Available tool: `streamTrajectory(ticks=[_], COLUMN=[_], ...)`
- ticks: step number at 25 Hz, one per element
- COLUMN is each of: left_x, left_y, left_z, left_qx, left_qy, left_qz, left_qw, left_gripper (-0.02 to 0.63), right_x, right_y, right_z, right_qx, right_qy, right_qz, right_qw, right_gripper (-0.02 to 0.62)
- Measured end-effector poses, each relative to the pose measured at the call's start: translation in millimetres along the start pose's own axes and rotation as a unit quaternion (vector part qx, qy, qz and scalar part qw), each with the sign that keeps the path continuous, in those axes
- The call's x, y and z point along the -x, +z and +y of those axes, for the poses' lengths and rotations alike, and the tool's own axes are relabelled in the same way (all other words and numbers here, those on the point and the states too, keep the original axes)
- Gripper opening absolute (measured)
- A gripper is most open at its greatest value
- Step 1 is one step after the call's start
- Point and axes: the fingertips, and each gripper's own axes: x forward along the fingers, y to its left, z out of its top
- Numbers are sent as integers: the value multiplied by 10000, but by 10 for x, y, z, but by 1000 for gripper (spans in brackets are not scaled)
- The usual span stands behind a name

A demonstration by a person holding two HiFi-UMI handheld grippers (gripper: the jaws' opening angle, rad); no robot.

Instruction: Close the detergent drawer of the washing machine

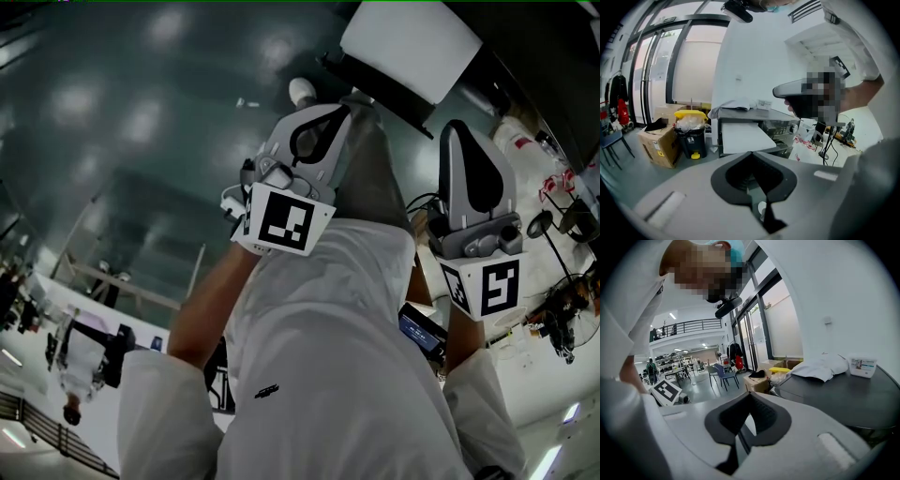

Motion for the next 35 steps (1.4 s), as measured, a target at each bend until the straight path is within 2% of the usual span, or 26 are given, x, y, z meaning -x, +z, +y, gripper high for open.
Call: streamTrajectory(ticks=[7, 20, 27, 35], left_x=[-239, -483, -491, -454], left_y=[-211, -472, -423, -298], left_z=[-36, 133, 144, 185], left_qx=[57, 159, 310, 212], left_qy=[-25, 248, 154, 127], left_qz=[95, 144, 137, 134], left_qw=[9999, 9995, 9993, 9996], left_gripper=[14, 15, 18, 18], right_x=[-104, -139, -177, -243], right_y=[-156, -326, -334, -330], right_z=[-80, -153, -156, -182], right_qx=[-80, -304, -373, -420], right_qy=[119, 124, 155, 163], right_qz=[57, 138, 138, 105], right_qw=[9999, 9994, 9991, 9989], right_gripper=[0, 0, 0, 0])
